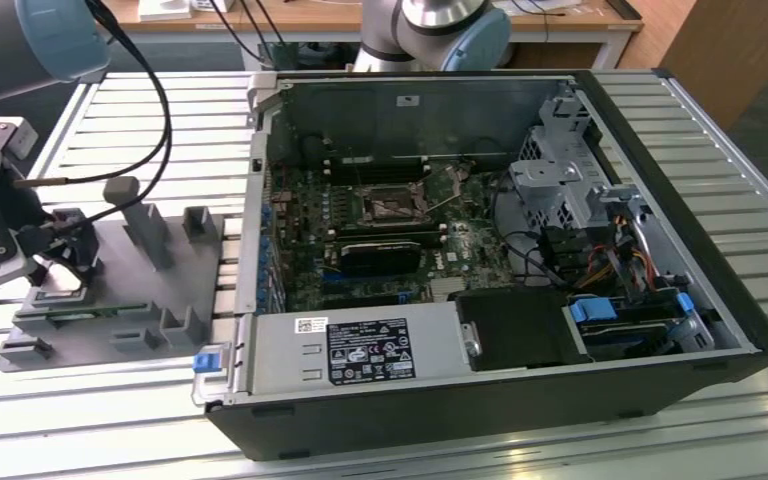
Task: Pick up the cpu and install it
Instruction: 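Pick up the cpu and move it towards the insertion slot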
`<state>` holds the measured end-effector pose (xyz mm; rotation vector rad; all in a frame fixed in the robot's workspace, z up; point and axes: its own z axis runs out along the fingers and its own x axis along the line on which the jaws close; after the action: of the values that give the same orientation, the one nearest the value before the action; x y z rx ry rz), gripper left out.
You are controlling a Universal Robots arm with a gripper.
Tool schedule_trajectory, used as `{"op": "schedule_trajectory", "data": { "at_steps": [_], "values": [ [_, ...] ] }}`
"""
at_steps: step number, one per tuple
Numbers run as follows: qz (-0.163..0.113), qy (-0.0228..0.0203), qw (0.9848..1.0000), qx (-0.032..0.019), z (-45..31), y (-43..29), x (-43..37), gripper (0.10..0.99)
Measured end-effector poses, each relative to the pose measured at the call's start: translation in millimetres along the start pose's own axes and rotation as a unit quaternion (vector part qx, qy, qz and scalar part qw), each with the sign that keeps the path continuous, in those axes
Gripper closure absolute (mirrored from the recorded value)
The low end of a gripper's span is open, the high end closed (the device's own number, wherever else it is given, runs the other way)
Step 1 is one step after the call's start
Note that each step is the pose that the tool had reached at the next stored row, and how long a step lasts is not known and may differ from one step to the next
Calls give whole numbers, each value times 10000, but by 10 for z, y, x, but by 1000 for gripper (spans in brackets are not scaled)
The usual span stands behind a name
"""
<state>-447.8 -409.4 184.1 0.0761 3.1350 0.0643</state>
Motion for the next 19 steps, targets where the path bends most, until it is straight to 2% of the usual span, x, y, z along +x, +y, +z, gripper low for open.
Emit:
{"op": "schedule_trajectory", "data": {
  "at_steps": [1, 2, 3, 7, 19],
  "values": [
    [0, 1, 10000, 1, -1, 0, 0, 494],
    [0, 1, 10000, 1, 0, 0, 0, 549],
    [0, 0, 10000, 0, -2, 0, 0, 549],
    [0, 1, 10000, 0, -141, 6, 0, 549],
    [1, 21, 10000, -13, -475, 20, -2, 549]
  ]
}}
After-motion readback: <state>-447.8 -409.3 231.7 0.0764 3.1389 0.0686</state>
